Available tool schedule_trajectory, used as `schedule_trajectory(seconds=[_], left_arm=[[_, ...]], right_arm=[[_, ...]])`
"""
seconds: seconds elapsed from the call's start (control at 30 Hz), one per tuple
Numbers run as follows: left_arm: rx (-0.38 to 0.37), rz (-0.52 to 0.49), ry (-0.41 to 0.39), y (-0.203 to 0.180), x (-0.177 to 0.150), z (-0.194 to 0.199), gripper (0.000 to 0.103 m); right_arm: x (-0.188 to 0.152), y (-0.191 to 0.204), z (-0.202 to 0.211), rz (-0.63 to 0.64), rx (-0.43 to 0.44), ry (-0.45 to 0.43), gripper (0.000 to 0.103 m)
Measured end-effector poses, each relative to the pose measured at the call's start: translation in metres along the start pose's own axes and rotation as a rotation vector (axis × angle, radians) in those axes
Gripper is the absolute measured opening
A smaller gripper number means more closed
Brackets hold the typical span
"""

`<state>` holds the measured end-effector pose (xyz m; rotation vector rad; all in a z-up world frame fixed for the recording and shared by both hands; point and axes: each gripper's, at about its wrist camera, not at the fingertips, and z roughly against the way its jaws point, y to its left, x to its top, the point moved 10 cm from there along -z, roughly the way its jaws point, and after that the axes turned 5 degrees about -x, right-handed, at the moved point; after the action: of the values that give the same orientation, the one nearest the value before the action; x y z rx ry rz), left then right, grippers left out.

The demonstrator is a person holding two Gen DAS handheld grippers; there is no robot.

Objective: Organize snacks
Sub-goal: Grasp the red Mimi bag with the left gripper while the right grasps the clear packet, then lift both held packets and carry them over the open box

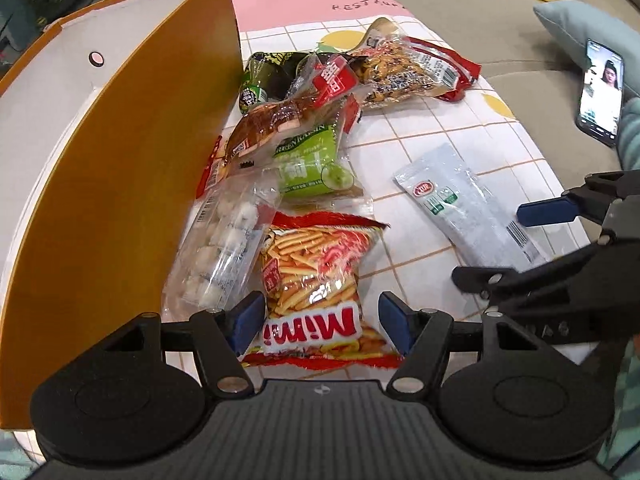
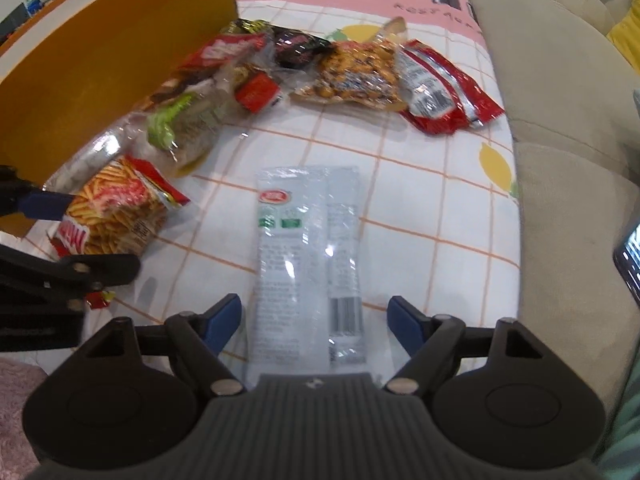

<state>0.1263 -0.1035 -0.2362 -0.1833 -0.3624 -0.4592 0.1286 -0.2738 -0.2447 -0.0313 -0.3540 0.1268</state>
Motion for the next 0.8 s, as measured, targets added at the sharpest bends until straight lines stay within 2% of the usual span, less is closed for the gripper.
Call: schedule_trajectory(seconds=[0.13,0.27,0.33,0.43,0.5,0.8], left_arm=[[-0.001,0.044,-0.015,0.006,0.005,-0.003,0.069],[-0.006,0.055,-0.022,0.007,0.004,-0.003,0.065],[-0.009,0.048,-0.017,0.005,0.003,-0.003,0.057],[-0.021,0.056,-0.017,0.003,0.003,-0.002,0.053],[-0.027,0.065,-0.018,0.004,0.003,-0.001,0.052],[-0.068,0.085,-0.038,0.0,0.004,0.012,0.047]], right_arm=[[0.009,0.008,-0.002,0.058,-0.027,-0.054,0.078],[0.013,0.005,-0.004,0.028,-0.005,-0.062,0.077],[0.013,0.005,-0.005,0.022,-0.001,-0.063,0.075],[0.013,0.01,-0.002,0.037,0.004,-0.07,0.065],[0.013,0.013,0.0,0.047,0.008,-0.076,0.051],[0.007,0.015,0.006,0.047,0.009,-0.061,0.047]])
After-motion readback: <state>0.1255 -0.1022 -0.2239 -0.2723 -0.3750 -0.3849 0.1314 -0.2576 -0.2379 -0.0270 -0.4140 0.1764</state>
